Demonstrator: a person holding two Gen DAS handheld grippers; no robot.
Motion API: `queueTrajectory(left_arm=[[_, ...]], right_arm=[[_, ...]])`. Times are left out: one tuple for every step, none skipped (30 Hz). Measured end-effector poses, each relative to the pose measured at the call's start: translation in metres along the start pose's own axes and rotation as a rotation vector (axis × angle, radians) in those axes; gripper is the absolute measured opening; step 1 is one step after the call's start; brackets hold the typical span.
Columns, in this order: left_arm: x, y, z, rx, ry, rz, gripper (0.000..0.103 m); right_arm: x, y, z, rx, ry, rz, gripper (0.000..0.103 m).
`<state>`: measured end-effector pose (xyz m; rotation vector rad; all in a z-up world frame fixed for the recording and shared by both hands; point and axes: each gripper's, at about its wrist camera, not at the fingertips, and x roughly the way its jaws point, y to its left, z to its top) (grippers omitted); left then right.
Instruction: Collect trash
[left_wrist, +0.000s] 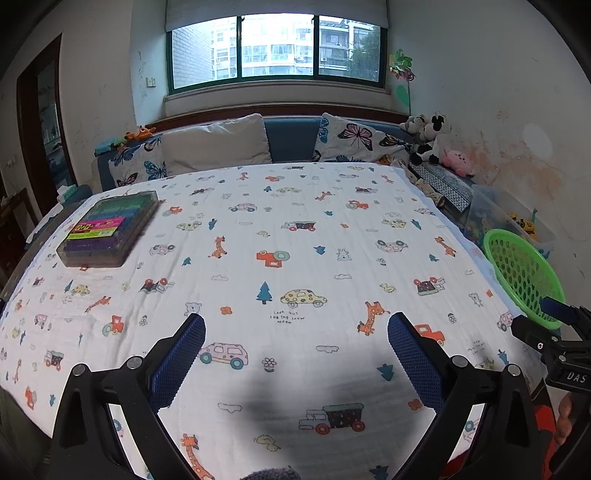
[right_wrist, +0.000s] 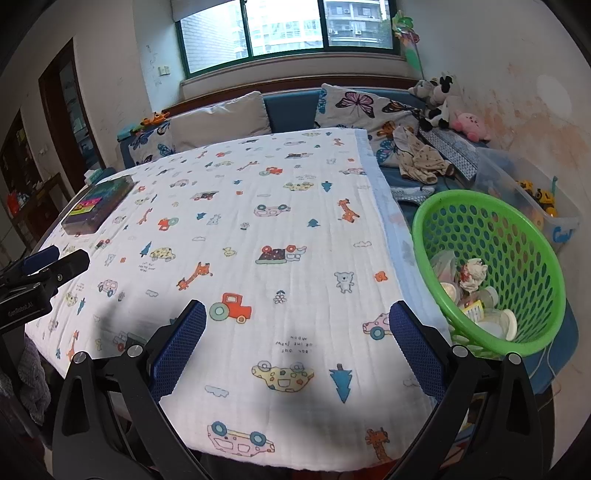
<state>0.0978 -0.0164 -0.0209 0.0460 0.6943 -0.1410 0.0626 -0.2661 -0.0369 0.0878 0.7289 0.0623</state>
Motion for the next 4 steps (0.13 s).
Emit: queueTrajectory(left_arm=[[0.0003,0.0002,-0.0002,0.0,0.002,0.0,0.096],[0.0005,0.0003,-0.0004,0.0,0.003,0.002,0.096],[0.0004,0.0005,-0.0006,-0.002,0.003,0.003,0.096],[0.0006,0.0007,-0.0004,-0.002,0.005,0.0,0.096]], right_arm=[[0.0001,-0.0002,-0.0002,0.0,0.0,0.002,0.098],[0.0003,-0.0002,-0.0001,0.0,0.001,0.001,0.098],[0.0003,-0.0001,0.0003,0.001,0.0,0.001,0.098],[0.0003,-0.0001,0.0003,0.001,0.0,0.001,0.098]])
